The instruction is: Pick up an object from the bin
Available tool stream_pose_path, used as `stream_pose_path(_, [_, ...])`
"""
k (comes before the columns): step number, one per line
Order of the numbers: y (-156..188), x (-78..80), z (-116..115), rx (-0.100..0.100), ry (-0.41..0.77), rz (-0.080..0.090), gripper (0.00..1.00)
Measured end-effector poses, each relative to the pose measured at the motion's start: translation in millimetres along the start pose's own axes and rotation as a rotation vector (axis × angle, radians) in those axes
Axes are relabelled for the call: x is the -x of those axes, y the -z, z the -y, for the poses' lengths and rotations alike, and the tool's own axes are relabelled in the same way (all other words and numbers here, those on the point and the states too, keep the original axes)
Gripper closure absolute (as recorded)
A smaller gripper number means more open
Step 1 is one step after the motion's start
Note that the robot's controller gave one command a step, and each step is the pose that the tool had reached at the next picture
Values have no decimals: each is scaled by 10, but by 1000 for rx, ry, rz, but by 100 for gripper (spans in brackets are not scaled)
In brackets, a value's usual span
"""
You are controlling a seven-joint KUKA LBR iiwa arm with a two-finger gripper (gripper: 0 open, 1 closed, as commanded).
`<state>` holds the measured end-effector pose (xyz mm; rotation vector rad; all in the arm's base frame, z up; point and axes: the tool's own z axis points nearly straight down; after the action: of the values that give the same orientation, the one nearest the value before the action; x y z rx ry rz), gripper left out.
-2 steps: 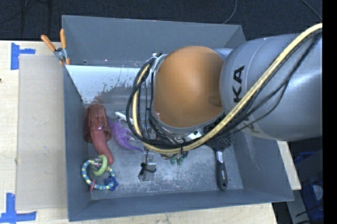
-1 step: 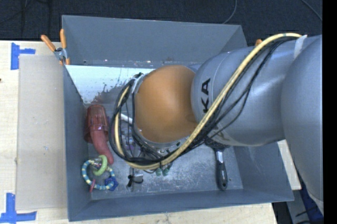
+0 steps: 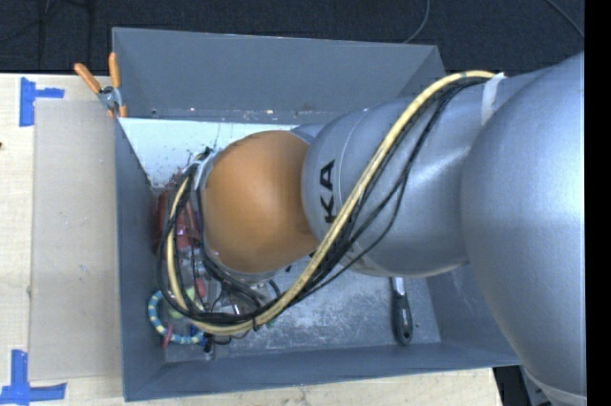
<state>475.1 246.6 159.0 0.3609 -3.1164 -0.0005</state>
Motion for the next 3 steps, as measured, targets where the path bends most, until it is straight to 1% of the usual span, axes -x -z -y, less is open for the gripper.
stream_pose_path(1, [-382, -16, 19, -2, 126, -6, 0])
stream_pose_path(2, [-844, 44, 66, 5, 122, 26, 0])
stream_pose_path(3, [-813, 113, -18, 7, -77, 14, 100])
